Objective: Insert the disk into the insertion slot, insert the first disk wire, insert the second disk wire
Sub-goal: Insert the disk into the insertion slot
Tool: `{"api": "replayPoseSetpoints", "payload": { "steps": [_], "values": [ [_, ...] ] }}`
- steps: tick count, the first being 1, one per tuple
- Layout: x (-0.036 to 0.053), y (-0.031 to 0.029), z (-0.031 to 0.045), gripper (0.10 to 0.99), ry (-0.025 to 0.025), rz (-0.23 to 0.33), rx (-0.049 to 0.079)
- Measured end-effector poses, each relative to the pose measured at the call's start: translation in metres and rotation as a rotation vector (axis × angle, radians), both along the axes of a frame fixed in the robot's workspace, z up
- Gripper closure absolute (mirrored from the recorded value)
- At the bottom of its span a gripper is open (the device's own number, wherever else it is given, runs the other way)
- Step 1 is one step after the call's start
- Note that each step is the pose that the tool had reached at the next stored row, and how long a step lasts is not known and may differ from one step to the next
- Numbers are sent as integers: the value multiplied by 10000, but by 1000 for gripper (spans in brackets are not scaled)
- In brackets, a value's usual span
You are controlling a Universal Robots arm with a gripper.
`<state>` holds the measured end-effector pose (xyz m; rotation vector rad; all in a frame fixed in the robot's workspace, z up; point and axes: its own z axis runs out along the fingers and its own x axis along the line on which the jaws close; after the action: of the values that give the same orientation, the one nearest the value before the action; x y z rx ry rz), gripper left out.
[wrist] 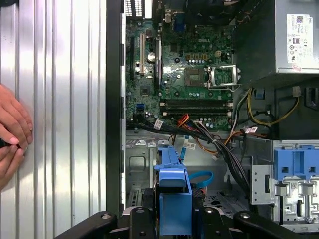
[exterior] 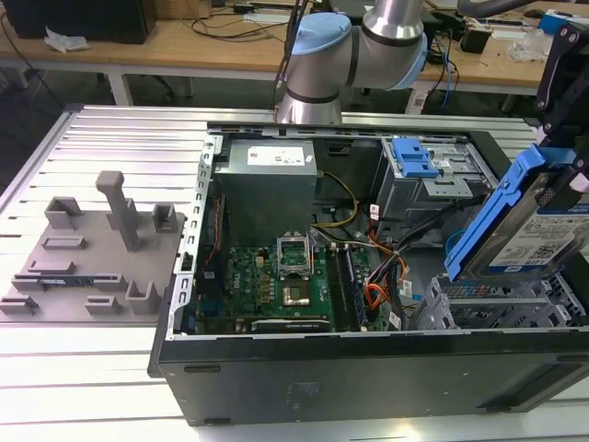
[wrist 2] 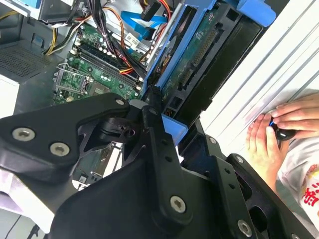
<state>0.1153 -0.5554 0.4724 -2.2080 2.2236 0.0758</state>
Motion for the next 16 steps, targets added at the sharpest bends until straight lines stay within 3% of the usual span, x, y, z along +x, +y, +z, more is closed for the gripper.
{"api": "replayPoseSetpoints", "payload": {
  "steps": [16],
  "values": [
    [1,0,-36,722,0,68,-1]
  ]
}}
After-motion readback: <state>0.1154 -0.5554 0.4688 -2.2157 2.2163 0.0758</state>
